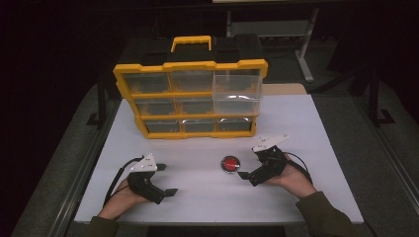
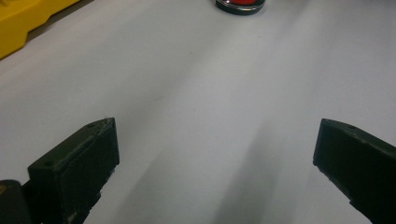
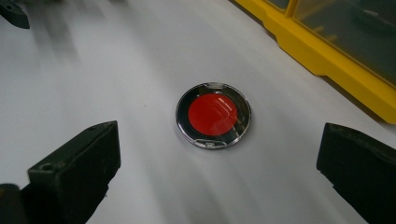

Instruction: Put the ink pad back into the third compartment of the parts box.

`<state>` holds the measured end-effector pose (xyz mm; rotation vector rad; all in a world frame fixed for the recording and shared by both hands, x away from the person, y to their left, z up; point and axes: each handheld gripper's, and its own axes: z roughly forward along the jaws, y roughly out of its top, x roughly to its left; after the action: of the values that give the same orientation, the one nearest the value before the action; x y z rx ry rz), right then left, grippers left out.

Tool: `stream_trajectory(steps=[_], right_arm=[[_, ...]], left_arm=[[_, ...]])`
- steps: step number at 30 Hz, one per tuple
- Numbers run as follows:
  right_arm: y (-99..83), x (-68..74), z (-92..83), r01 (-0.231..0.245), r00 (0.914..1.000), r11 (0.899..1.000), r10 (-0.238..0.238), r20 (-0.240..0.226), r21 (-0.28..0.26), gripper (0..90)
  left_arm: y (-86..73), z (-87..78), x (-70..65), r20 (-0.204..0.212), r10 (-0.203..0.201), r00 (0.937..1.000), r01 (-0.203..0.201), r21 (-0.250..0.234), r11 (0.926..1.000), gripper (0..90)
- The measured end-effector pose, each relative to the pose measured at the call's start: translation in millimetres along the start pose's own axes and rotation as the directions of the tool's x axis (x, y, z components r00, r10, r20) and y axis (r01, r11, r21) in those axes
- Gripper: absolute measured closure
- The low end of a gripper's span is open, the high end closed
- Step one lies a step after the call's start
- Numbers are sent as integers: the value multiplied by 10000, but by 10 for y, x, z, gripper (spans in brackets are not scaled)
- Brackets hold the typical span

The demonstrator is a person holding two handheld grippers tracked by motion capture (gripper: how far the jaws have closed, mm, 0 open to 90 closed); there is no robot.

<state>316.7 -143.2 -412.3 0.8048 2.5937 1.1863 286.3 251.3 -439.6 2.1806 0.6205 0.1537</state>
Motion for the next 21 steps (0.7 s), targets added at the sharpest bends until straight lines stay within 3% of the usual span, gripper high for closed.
stream_trajectory(steps=[21], right_arm=[[204, -55, 92, 217, 9997, 9997, -218, -103, -78, 0]], left_arm=[[10, 8, -10, 110, -47, 9999, 47, 8, 10000, 0]])
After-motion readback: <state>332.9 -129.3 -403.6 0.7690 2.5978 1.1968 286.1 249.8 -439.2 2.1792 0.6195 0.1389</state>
